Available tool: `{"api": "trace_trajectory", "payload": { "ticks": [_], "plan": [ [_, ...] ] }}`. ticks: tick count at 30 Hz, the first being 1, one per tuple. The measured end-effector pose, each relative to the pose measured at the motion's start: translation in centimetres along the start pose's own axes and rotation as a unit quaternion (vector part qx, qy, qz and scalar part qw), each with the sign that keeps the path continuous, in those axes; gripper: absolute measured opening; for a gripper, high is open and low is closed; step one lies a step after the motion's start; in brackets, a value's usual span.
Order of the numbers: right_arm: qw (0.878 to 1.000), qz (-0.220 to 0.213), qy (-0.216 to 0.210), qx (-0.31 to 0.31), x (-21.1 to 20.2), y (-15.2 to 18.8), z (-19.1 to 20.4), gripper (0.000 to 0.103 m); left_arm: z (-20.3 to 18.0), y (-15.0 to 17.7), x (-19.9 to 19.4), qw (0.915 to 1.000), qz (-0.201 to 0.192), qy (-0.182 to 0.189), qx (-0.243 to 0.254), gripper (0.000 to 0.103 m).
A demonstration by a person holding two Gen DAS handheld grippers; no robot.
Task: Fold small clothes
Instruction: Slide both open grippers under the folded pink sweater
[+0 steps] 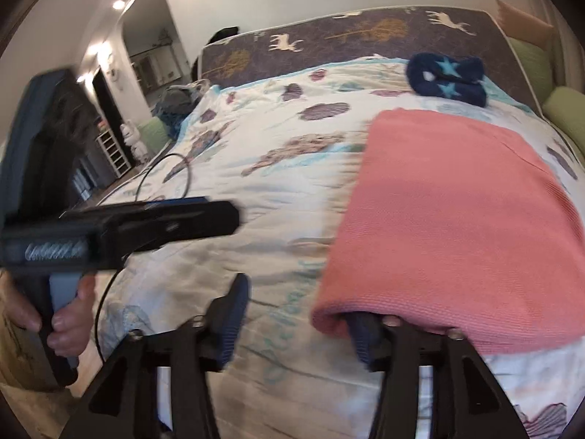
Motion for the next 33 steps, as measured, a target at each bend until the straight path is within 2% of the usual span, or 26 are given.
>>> {"api": "trace_trajectory", "payload": {
  "ticks": [4, 7, 8, 9, 12, 14, 16, 18, 20, 22, 23, 26, 29, 33],
  "plan": [
    [0.999, 0.016, -0.048, -0.011, -1.4, 0.5, 0.9, 0.062, -0.1, -0.5, 0.7, 1.0, 0.002, 0.003, 0.002, 0.065],
    [0.99, 0.055, -0.127, 0.032, -2.6, 1.9, 0.5, 0.061, -1.7, -0.5, 2.0, 0.9995, 0.015, 0.02, 0.018, 0.065],
    [0.987, 0.062, -0.141, 0.039, -3.1, 2.2, 0.5, 0.06, -2.1, -0.3, 2.3, 0.9992, 0.02, 0.025, 0.022, 0.065],
    [0.988, 0.058, -0.136, 0.032, -4.0, 2.2, 0.3, 0.06, -2.7, -0.1, 2.9, 0.9987, 0.029, 0.031, 0.028, 0.065],
    [0.996, 0.008, -0.086, 0.005, -7.8, 0.5, -1.7, 0.06, -4.4, 0.5, 4.4, 0.9968, 0.05, 0.045, 0.042, 0.065],
    [0.998, -0.032, -0.055, 0.029, -10.4, -1.4, -4.7, 0.06, -5.3, 0.8, 5.2, 0.9956, 0.061, 0.054, 0.045, 0.065],
    [0.996, -0.063, 0.005, 0.066, -12.4, -3.0, -9.1, 0.062, -5.9, 1.0, 5.8, 0.9945, 0.071, 0.064, 0.045, 0.065],
    [0.991, -0.066, 0.056, 0.102, -12.8, -3.5, -13.0, 0.062, -6.2, 0.9, 6.3, 0.994, 0.075, 0.063, 0.048, 0.065],
    [0.985, -0.051, 0.082, 0.142, -12.1, -3.5, -16.6, 0.062, -6.2, 0.2, 6.7, 0.9942, 0.074, 0.056, 0.056, 0.065],
    [0.984, -0.036, 0.069, 0.161, -10.7, -3.8, -18.7, 0.062, -6.1, -0.7, 7.2, 0.9946, 0.071, 0.055, 0.052, 0.065],
    [0.984, -0.023, 0.047, 0.168, -9.6, -3.9, -19.3, 0.065, -5.9, -1.2, 7.6, 0.9945, 0.074, 0.06, 0.042, 0.065],
    [0.983, 0.01, -0.022, 0.181, -6.8, -4.1, -20.0, 0.079, -5.2, -1.8, 9.0, 0.9933, 0.094, 0.066, 0.018, 0.065],
    [0.981, 0.046, -0.037, 0.183, -3.8, -3.7, -20.5, 0.079, -5.2, -1.8, 10.1, 0.9915, 0.104, 0.072, 0.032, 0.07],
    [0.981, 0.046, -0.073, 0.176, -2.5, -4.8, -21.1, 0.082, -5.5, -2.5, 11.0, 0.9889, 0.103, 0.099, 0.04, 0.076]
  ]
}}
Point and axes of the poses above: each gripper's, at about its wrist camera, not at the fingertips, and x roughly the way its jaws point, z to its left, y to its underside, the point moved 6 cm from there along x, roughly the way its jaws point, and after that the axes turned 9 degrees about -z, right-handed, at the moved point
